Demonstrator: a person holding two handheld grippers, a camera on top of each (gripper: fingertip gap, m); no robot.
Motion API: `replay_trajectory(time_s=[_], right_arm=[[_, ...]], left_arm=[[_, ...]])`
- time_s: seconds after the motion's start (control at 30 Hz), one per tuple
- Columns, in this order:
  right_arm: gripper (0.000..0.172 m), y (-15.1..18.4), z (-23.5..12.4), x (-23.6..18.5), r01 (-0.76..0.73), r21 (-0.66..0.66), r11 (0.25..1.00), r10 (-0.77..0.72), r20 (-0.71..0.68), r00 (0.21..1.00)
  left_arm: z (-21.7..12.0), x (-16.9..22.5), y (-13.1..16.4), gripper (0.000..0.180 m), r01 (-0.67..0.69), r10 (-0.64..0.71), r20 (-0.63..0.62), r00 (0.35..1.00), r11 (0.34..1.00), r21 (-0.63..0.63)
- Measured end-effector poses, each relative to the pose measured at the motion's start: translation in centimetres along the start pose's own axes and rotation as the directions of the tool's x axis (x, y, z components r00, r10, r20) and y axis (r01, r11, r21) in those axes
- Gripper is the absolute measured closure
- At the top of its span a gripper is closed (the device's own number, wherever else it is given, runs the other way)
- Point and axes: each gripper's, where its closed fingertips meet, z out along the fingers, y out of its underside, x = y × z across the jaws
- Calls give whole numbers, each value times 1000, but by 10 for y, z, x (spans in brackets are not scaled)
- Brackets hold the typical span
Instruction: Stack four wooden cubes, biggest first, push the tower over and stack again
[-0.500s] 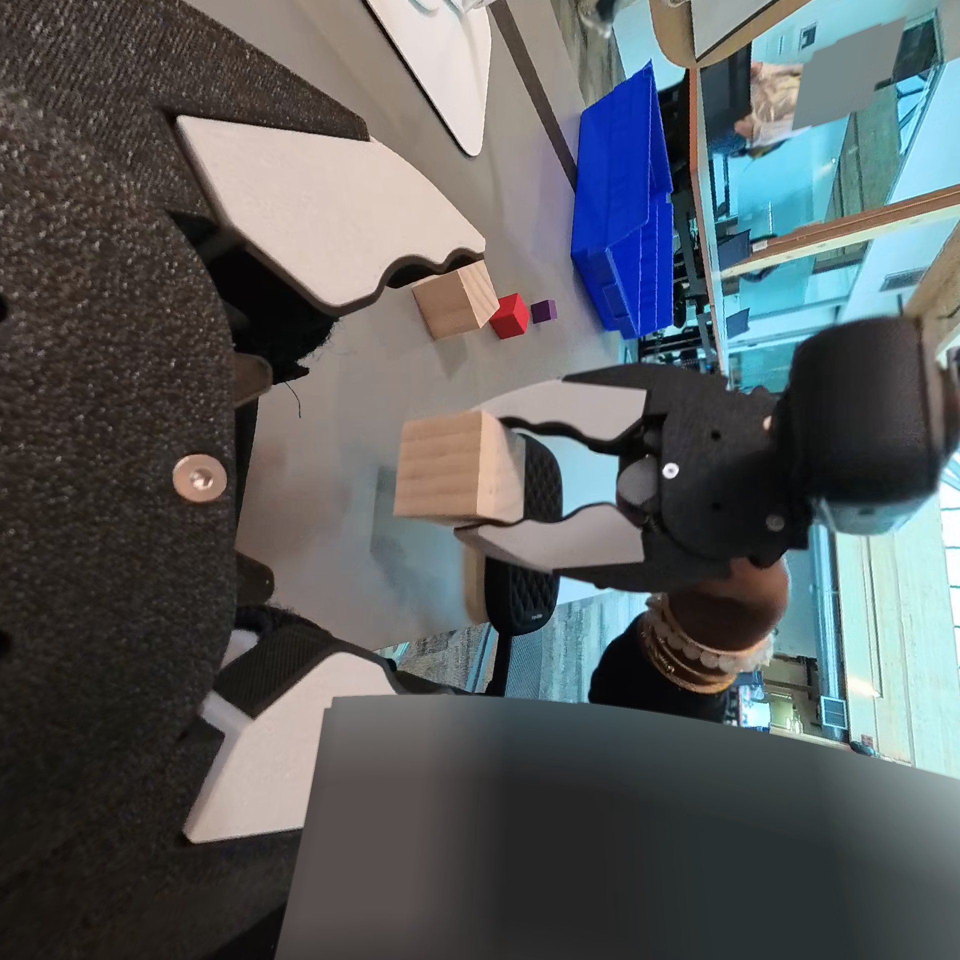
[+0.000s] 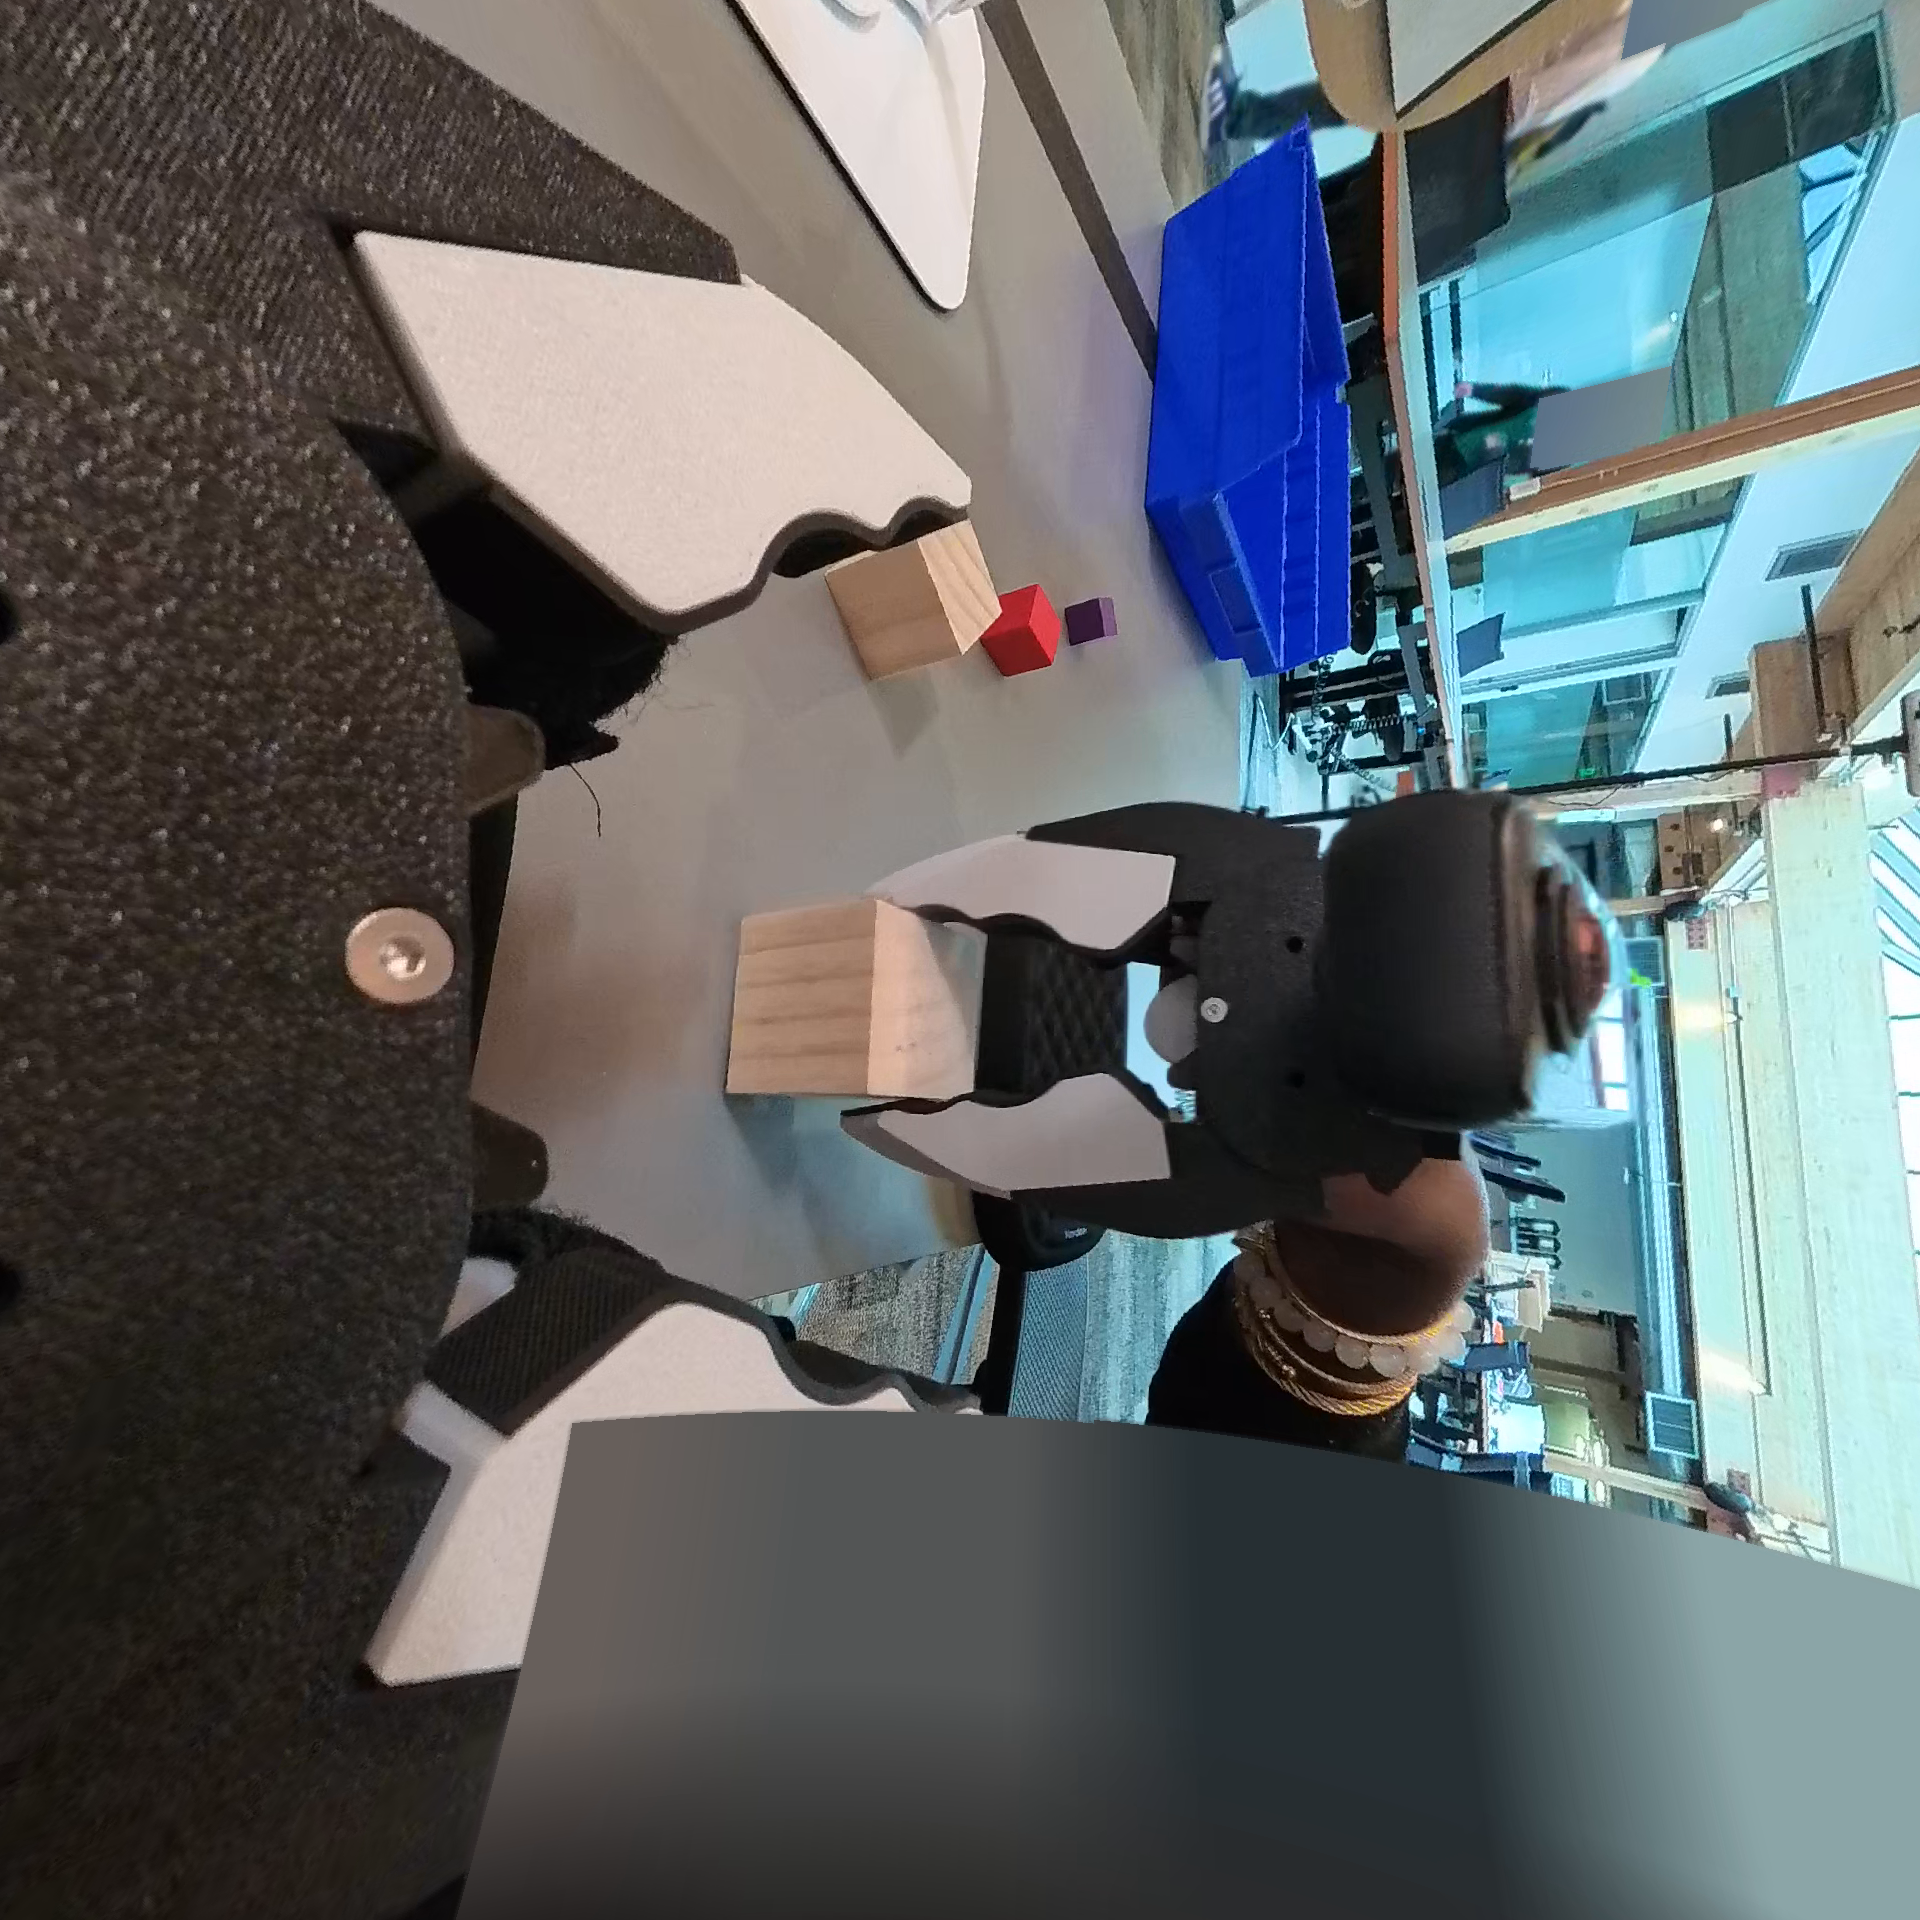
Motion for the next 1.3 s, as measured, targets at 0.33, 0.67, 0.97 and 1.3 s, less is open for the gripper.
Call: replay_trajectory(time_s=[0.33, 0.67, 0.97, 1.3], right_arm=[[92, -6, -50, 44, 222, 102, 970, -215, -70, 974], [104, 10, -32, 132, 653, -81, 753, -658, -63, 751], [111, 19, -9, 144, 698, -145, 701, -701, 44, 712], [128, 21, -7, 145, 654, -103, 750, -655, 20, 755]], left_arm=[[-1, 0, -1, 36, 2, -2, 1, 1000, 1000, 6], [-1, -2, -1, 36, 13, -13, 1, 1000, 1000, 12], [-2, -2, -2, 37, 20, -20, -5, 1000, 1000, 21], [-2, -1, -2, 38, 16, -16, -5, 1000, 1000, 20]])
